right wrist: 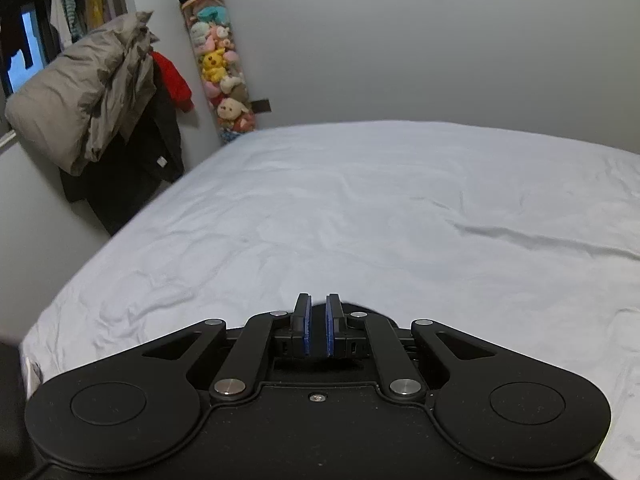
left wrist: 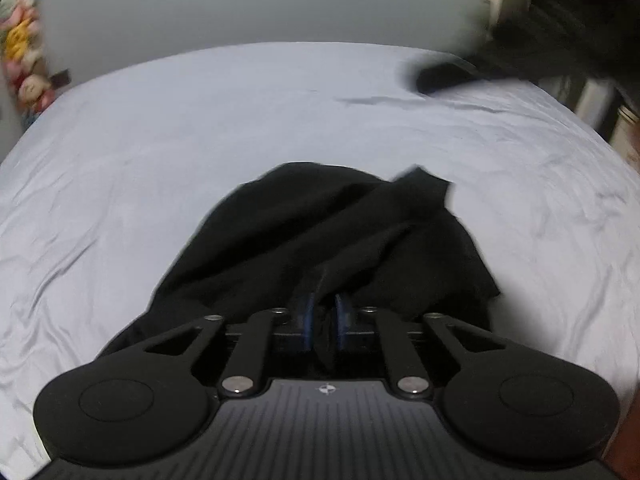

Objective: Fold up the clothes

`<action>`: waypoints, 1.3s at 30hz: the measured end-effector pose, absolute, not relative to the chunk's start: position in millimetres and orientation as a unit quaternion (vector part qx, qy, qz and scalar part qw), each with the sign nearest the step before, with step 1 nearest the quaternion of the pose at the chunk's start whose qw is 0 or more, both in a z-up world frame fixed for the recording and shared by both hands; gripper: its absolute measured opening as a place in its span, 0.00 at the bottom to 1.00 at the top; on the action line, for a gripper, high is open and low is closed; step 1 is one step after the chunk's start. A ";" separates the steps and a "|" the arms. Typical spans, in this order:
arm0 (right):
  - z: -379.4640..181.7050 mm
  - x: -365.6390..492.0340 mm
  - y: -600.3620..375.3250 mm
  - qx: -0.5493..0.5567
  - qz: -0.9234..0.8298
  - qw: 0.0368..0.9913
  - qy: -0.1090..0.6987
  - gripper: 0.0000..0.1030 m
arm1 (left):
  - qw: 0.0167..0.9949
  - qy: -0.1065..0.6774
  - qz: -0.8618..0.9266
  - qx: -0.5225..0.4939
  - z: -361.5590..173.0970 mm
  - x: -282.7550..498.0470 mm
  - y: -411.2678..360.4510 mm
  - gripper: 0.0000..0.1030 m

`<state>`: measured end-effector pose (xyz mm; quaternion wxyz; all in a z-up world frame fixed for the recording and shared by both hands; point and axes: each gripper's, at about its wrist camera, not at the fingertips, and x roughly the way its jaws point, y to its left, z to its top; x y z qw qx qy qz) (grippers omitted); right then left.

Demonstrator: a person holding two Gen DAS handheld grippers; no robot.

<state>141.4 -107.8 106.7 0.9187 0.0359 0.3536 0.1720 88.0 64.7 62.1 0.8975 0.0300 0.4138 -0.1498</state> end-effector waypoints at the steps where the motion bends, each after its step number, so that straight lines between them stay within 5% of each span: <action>1: 101.9 139.3 -112.9 0.034 0.168 0.916 0.362 0.07 | 0.903 0.407 -0.136 0.020 67.5 91.3 73.7 0.03; 17: 34.5 89.8 -149.9 0.033 0.182 0.872 0.454 0.19 | 0.935 0.353 0.016 -0.041 123.4 89.0 156.2 0.04; 21: 30.1 86.7 -146.2 0.037 0.169 0.872 0.457 0.22 | 0.932 0.355 -0.073 0.007 119.4 61.5 113.5 0.13; 31: 29.2 68.6 -153.9 0.016 0.128 0.878 0.461 0.30 | 0.888 0.334 -0.290 0.130 82.0 19.0 -11.3 0.13; 39: 20.0 51.0 -182.9 0.115 0.106 0.873 0.461 0.32 | 0.874 0.350 -0.281 0.185 38.8 48.4 -59.7 0.15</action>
